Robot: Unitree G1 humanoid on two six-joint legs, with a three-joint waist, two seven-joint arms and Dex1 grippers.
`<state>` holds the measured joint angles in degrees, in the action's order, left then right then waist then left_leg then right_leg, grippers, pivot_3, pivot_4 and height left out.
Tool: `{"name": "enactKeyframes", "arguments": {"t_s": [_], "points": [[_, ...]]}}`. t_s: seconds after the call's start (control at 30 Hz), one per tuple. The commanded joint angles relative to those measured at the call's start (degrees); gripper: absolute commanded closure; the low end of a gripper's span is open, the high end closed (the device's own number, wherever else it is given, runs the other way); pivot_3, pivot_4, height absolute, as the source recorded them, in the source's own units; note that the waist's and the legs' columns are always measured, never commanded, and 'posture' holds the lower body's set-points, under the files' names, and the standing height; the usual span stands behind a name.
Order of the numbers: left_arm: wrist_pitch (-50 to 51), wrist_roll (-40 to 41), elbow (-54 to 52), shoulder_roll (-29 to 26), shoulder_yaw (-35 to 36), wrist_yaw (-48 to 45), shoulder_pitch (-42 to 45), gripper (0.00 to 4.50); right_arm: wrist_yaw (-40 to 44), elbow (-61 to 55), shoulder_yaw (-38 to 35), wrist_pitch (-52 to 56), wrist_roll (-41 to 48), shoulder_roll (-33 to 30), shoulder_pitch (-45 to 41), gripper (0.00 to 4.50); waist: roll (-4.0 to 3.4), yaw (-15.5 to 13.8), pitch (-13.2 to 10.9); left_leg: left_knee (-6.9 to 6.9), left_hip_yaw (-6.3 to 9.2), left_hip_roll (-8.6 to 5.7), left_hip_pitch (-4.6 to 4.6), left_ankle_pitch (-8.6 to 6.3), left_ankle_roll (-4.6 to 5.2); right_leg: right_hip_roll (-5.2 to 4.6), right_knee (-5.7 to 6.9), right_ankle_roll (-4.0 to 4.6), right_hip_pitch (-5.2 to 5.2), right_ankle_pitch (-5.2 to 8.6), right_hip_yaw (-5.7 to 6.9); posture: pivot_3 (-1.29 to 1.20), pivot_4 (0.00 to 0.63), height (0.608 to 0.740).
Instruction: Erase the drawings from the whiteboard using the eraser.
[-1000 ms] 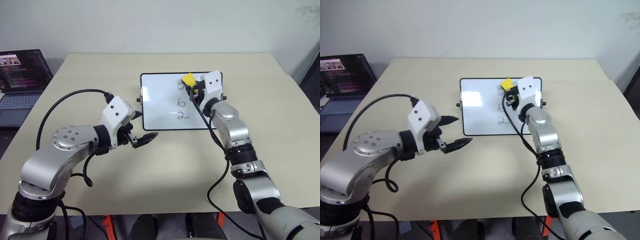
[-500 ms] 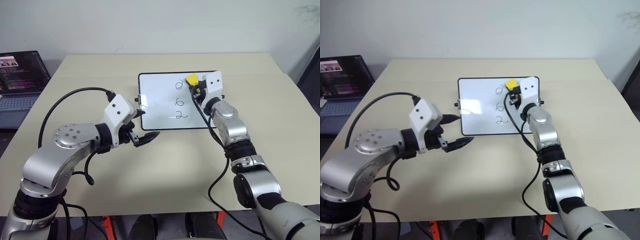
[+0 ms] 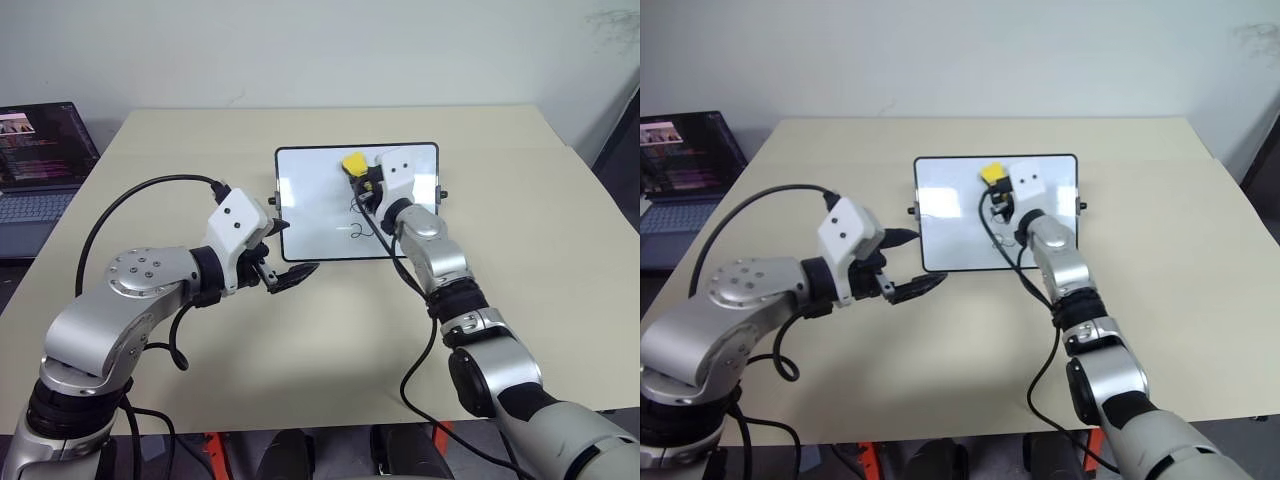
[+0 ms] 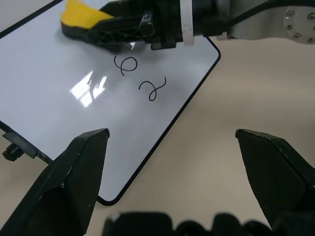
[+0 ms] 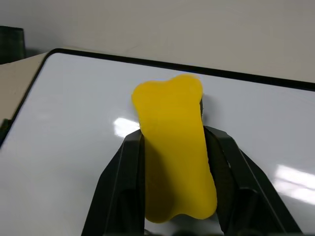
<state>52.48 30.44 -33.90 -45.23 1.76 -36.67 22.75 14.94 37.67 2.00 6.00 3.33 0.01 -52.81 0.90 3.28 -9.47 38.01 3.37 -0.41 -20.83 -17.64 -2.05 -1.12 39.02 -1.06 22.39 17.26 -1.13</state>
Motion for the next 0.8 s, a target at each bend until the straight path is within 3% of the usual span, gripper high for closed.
{"name": "enactKeyframes", "arguments": {"t_s": [0.03, 0.37, 0.8], "points": [[-0.4, 0.2, -1.6, -0.1, 1.3, 0.5, 0.6, 0.00, 0.3, -1.8, 0.6, 0.6, -0.2, 0.5, 0.0, 3.13, 0.00, -0.1, 0.0, 0.00, 0.00, 0.00, -0.01, 0.00, 0.00, 0.00, -0.01, 0.00, 0.00, 0.00, 0.00, 0.00, 0.150, 0.740], [-0.8, 0.0, -1.5, 0.2, 1.2, 0.8, 0.3, 0.00, 1.0, -6.1, 0.7, 1.9, 0.6, 0.2, 1.4, 3.13, -0.01, -0.1, 0.0, -0.01, 0.02, -0.01, -0.03, 0.00, 0.00, -0.01, -0.03, 0.00, 0.01, 0.00, 0.02, 0.00, 0.150, 0.740], [-2.2, -0.6, -0.3, 0.9, -0.2, 0.5, 0.9, 0.00, 1.8, -13.4, -1.6, 5.0, 0.7, -6.9, 3.9, 3.13, -0.01, -0.3, 0.0, -0.02, 0.02, -0.01, -0.06, -0.01, 0.00, -0.01, -0.06, 0.00, 0.02, 0.00, 0.02, 0.00, 0.150, 0.740]]}}
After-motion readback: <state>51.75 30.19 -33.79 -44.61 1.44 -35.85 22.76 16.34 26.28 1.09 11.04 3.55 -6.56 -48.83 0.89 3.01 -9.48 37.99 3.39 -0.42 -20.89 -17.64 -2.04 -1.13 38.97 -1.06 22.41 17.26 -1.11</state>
